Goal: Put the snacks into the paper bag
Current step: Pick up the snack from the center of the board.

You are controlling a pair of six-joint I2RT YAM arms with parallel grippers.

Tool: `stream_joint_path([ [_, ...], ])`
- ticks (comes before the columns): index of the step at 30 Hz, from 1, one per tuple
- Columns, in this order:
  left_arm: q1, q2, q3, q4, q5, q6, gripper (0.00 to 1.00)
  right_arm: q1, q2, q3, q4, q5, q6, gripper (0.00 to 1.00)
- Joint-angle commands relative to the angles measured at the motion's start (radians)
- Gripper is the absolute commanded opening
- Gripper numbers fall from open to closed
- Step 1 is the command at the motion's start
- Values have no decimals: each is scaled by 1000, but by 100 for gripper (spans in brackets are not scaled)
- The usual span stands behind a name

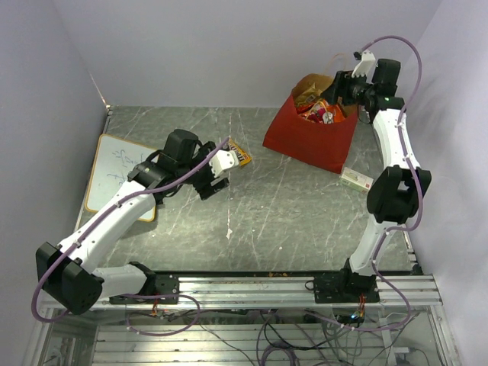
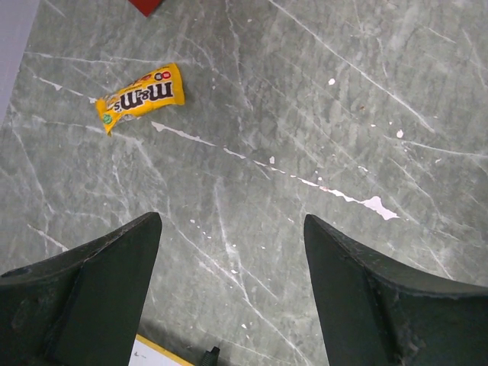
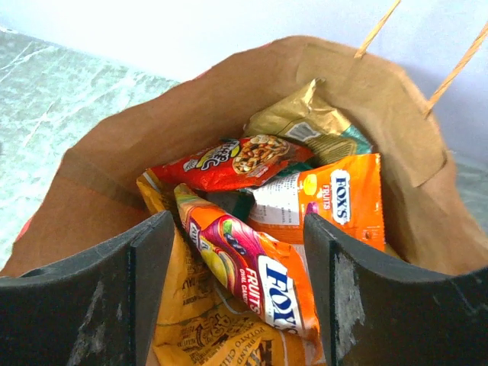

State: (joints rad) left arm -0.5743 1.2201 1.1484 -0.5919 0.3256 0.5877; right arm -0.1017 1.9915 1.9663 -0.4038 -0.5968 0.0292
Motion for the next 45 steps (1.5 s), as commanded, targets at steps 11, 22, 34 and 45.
stream_joint_path([
  [11,15,72,-10,113,-187,-153,91,0,-265,-144,31,125,-146,78],
  [22,75,236,46,112,-177,-211,92,-2,-678,-614,110,78,-214,80],
  [34,174,475,164,151,-24,-296,89,-3,-936,-1008,183,-174,-237,80],
  [45,275,672,291,196,151,-425,86,-7,-960,-1068,143,-249,-299,79],
])
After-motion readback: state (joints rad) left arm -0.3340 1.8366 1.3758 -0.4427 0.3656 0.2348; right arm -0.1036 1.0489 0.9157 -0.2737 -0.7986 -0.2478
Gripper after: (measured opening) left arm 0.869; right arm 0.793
